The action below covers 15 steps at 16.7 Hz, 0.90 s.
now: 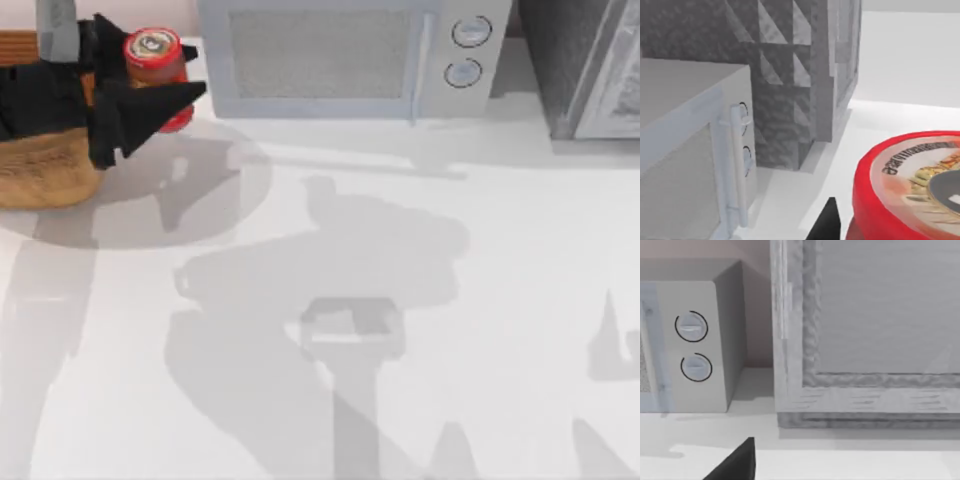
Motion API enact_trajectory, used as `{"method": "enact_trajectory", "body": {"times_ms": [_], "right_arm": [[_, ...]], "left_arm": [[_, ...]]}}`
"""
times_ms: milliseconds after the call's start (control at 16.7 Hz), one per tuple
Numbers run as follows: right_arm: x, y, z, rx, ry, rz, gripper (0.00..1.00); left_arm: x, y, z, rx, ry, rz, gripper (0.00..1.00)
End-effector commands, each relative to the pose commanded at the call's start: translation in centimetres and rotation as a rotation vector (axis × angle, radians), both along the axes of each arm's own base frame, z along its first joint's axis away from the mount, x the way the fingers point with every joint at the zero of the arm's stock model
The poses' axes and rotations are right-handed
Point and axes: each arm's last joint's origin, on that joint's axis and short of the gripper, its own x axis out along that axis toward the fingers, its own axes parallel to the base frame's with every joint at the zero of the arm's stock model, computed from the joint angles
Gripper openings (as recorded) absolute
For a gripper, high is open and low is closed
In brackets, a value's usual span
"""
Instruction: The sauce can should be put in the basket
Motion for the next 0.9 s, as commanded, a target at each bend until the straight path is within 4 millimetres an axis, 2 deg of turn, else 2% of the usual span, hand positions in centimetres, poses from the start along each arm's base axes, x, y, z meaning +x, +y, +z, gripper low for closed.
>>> {"method": "enact_trajectory", "body": {"times_ms": [240, 360, 420, 540, 600, 900], "right_arm": [[0.0, 0.0, 0.0, 0.0, 0.0, 0.0, 1.0], [0.0, 0.0, 0.0, 0.0, 0.0, 0.0, 1.0], [0.0, 0.0, 0.0, 0.0, 0.0, 0.0, 1.0], [0.0, 0.0, 0.0, 0.0, 0.0, 0.0, 1.0], [0.0, 0.0, 0.0, 0.0, 0.0, 0.0, 1.0], [0.0, 0.0, 0.0, 0.0, 0.0, 0.0, 1.0]], "left_arm": [[-0.1, 11.3, 3.5, 0.0, 0.005, 0.288, 0.0], [-1.0, 15.8, 4.5, 0.0, 0.007, 0.404, 0.0], [-1.4, 17.4, 4.8, 0.0, 0.008, 0.447, 0.0], [-1.9, 19.3, 5.1, -0.001, 0.009, 0.499, 0.0], [-1.9, 19.6, 5.2, -0.001, 0.009, 0.508, 0.0], [-1.8, 19.4, 5.0, 0.0, 0.008, 0.505, 0.0]]}}
